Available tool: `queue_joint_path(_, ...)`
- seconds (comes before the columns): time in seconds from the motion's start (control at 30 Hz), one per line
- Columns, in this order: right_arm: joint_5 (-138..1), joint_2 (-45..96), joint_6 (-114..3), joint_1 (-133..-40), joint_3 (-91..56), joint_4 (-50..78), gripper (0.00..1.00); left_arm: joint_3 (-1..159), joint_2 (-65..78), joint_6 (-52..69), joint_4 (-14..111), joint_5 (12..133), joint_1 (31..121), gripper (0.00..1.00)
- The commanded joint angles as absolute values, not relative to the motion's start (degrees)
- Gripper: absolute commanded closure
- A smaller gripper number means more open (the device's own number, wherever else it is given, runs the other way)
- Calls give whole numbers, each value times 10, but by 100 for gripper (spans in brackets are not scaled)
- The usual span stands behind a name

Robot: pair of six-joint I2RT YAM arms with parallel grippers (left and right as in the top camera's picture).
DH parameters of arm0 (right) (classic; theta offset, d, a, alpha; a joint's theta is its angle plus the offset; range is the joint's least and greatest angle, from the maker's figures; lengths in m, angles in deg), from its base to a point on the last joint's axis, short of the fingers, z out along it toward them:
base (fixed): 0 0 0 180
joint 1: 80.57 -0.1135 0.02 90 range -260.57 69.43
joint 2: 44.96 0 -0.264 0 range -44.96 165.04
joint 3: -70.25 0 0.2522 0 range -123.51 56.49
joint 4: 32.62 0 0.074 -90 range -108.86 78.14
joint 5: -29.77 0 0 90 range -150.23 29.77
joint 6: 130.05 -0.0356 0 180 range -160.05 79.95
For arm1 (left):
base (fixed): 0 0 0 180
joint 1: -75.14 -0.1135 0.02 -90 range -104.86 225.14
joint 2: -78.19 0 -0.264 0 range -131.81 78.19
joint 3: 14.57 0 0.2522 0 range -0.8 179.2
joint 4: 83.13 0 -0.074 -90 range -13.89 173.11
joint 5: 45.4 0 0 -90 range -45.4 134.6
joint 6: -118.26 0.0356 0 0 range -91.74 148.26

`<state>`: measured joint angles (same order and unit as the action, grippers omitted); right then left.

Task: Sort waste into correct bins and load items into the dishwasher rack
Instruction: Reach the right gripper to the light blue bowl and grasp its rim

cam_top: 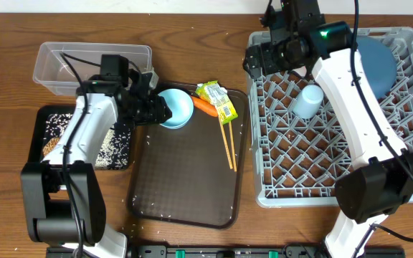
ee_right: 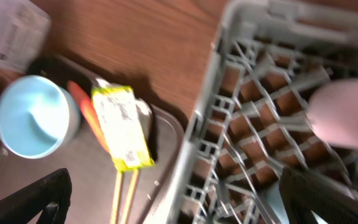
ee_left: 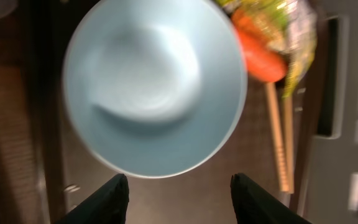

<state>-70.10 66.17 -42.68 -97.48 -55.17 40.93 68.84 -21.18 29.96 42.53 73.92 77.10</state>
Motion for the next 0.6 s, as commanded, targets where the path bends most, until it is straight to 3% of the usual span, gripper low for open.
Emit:
queue_joint_path(0.0,-747,685,-434,-995,-561,395,1,681,-217,302,423,679,780,46)
queue_joint_path(0.23,-776,755,-469,-1064,-561,342,3,683,-201,223,406,617,773,47)
queue_joint_path(0.57,-731,839,-561,-1147,-561,273,45,684,-69,171,373,525,773,46)
